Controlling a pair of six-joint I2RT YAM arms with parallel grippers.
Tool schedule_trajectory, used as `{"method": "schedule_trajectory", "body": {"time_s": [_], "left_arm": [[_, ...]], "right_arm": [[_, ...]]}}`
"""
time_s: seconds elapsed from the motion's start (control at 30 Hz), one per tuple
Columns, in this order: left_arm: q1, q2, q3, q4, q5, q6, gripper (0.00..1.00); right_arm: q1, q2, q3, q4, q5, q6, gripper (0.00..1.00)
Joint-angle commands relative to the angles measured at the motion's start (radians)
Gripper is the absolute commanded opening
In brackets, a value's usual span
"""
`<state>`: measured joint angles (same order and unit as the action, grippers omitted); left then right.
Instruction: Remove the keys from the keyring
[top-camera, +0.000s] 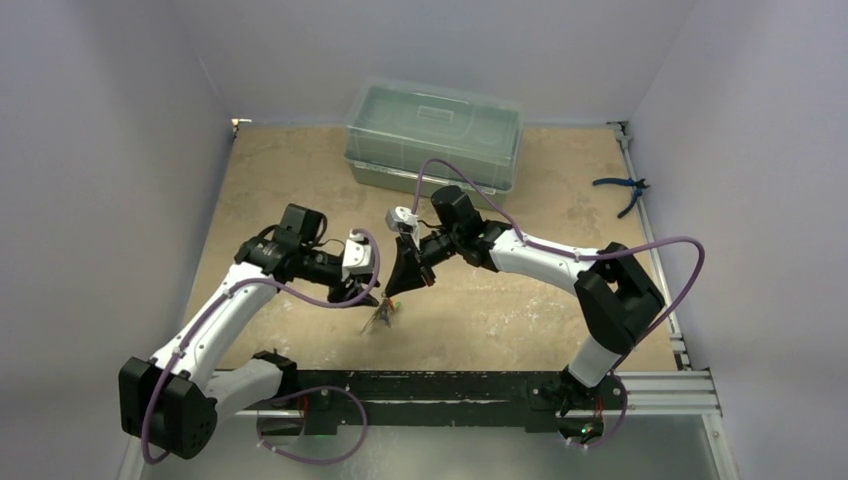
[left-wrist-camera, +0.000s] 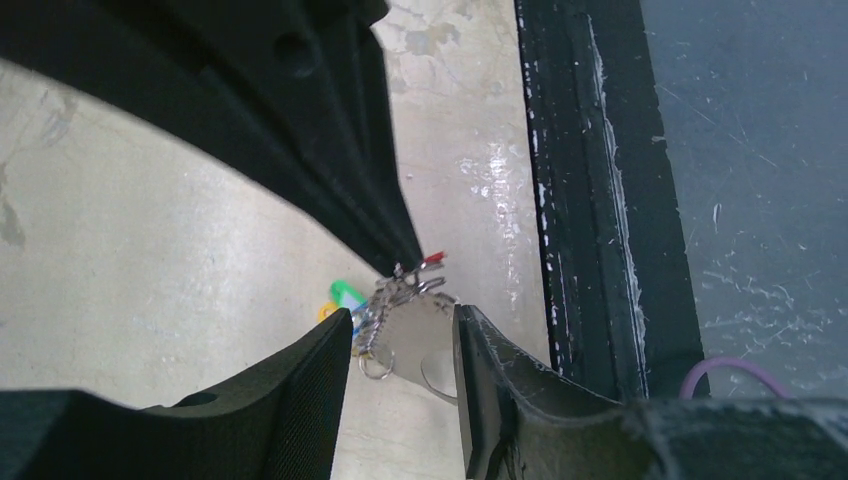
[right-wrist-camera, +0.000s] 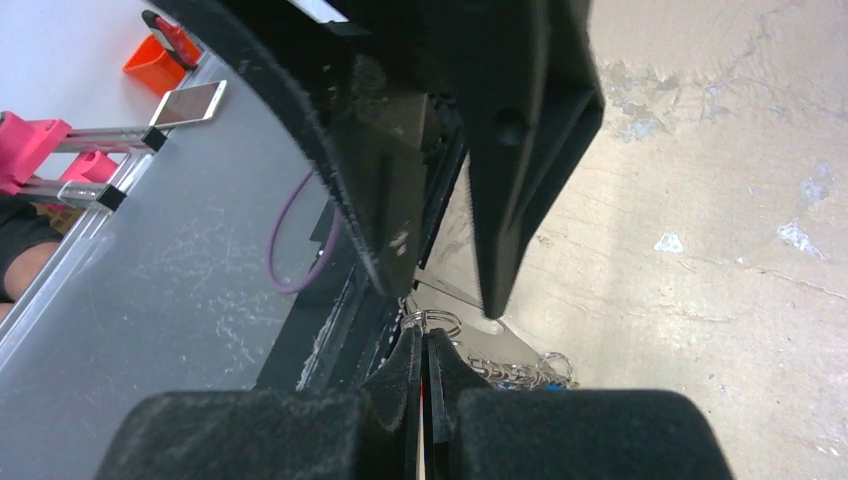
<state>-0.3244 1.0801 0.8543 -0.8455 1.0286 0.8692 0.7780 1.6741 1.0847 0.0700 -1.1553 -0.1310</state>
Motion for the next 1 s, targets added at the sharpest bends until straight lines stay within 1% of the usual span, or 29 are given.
{"method": "schedule_trajectory", "body": {"time_s": [0.0, 0.13, 0.3, 0.6, 0.77, 0.97], "left_arm": [[-0.072, -0.05, 0.001, 0.079, 0.0, -0.027, 0.4], [-0.101, -0.053, -0.003, 0.13, -0.021, -0.04, 0.34], [-0.103, -0.037, -0.01, 0.119, -0.032, -0.006, 0.28], [-0.104, -0.03, -0.032, 0.035, -0.049, 0.114, 0.29], [-0.104, -0.028, -0.032, 0.034, -0.044, 0.119, 0.28], [-0.104, -0.028, -0.028, 0.06, -0.038, 0.086, 0.16]], "right_arm": [[-0.003, -0.028, 0.043, 0.029, -0.032, 0.01, 0.0], [-0.003, -0.027, 0.044, 0.029, -0.035, 0.01, 0.0], [-0.003, -0.028, 0.043, 0.025, -0.037, 0.006, 0.0], [-0.004, -0.031, 0.041, 0.015, -0.038, -0.004, 0.0], [-0.003, -0.03, 0.041, 0.014, -0.038, -0.004, 0.0], [-0.003, -0.028, 0.046, 0.006, -0.039, -0.009, 0.0]]}}
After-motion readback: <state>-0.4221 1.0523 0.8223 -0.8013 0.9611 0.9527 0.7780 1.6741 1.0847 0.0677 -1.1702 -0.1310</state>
